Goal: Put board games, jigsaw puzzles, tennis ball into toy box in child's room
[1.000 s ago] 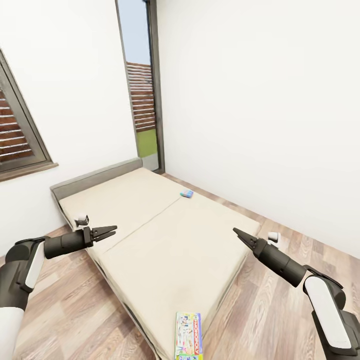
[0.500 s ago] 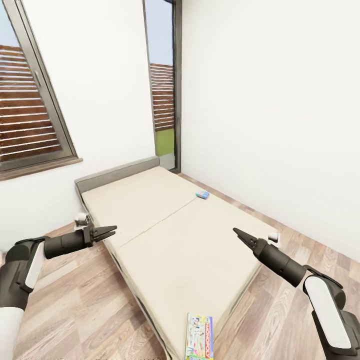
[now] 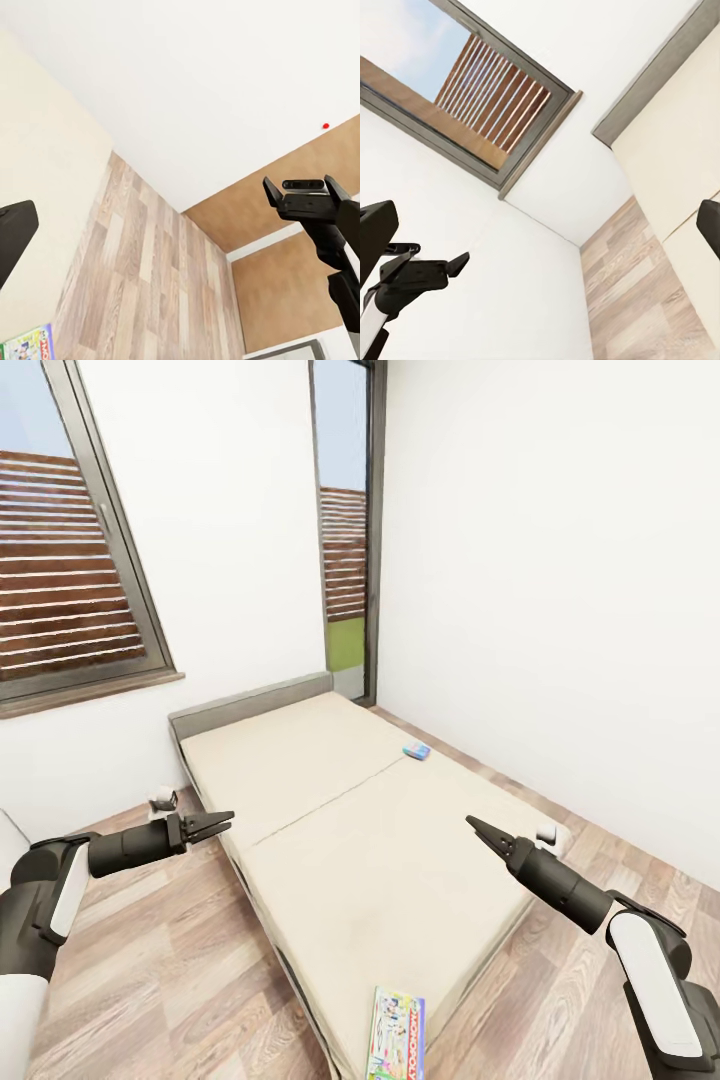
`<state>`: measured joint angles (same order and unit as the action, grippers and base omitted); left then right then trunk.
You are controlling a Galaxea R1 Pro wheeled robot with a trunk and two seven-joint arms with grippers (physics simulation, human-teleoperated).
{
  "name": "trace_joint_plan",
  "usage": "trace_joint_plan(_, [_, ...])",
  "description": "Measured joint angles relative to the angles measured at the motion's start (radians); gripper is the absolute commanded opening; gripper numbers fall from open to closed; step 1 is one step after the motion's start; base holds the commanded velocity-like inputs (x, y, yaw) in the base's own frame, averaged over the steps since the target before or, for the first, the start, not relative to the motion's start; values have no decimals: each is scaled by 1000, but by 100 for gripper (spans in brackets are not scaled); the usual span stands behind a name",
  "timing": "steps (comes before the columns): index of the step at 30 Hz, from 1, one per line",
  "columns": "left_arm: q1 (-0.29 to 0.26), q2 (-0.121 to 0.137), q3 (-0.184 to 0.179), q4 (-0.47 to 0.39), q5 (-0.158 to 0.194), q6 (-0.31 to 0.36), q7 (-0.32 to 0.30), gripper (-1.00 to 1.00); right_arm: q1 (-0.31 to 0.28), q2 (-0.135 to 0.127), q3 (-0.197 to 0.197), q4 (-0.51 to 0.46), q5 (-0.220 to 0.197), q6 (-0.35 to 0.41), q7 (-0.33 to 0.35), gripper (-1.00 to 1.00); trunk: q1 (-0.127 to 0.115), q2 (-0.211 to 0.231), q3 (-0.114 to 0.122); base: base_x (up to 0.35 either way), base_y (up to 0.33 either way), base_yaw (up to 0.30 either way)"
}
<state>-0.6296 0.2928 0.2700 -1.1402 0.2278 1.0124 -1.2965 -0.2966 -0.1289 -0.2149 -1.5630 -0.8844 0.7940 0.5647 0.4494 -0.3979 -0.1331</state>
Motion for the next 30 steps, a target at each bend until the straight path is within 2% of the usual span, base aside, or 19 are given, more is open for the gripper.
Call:
trace_joint_plan(11, [0,0,0,0,1,0,0,100,0,0,0,0,0,0,0,100,0,0,0,0,-113,63])
trace_joint_plan(30, [0,0,0,-6,1,0,-1,100,0,0,0,0,0,0,0,100,0,0,0,0,-281,262])
